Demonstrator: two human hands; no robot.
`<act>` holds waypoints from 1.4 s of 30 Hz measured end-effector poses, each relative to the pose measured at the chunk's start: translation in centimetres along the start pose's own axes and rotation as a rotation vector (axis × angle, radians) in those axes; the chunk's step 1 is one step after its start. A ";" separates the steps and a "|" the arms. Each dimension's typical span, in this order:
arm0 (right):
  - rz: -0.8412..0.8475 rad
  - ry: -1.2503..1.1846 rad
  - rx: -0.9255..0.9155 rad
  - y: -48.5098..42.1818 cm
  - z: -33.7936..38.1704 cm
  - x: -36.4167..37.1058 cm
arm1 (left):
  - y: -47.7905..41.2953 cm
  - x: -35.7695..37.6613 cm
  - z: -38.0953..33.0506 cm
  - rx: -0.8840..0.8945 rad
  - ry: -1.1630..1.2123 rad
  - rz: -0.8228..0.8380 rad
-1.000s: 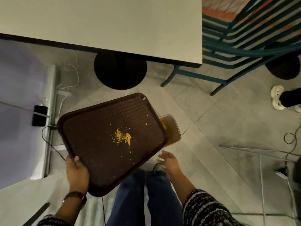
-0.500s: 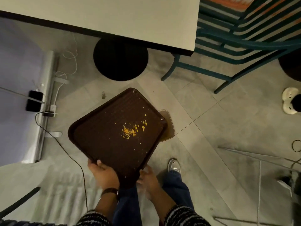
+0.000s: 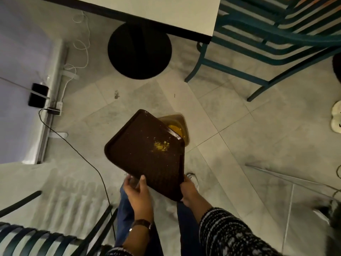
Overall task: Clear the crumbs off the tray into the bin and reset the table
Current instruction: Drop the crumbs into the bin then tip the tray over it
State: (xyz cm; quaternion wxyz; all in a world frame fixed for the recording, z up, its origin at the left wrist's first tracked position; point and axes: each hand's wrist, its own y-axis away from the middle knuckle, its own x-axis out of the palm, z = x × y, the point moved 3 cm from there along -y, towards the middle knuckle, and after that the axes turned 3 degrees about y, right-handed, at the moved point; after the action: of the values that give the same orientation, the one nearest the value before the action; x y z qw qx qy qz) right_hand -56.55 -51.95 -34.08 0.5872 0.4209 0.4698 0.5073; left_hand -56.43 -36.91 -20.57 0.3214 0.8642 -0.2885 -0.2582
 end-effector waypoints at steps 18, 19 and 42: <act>-0.067 0.149 -0.095 4.5 4.7 -4.5 | -4.5 -0.4 -10.7 0.304 -0.479 0.120; -0.063 0.166 -0.125 4.8 4.6 -4.6 | -3.6 -0.9 -11.0 0.330 -0.444 0.094; -0.020 0.165 0.122 -1.7 3.5 -8.6 | -2.3 4.9 -7.8 0.284 -0.621 0.032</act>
State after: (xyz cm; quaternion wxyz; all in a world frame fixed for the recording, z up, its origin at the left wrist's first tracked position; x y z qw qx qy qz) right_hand -53.16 -60.80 -33.94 0.5247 0.4079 0.5508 0.5048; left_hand -47.30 -35.55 -18.27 0.0986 0.7759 -0.4193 -0.4610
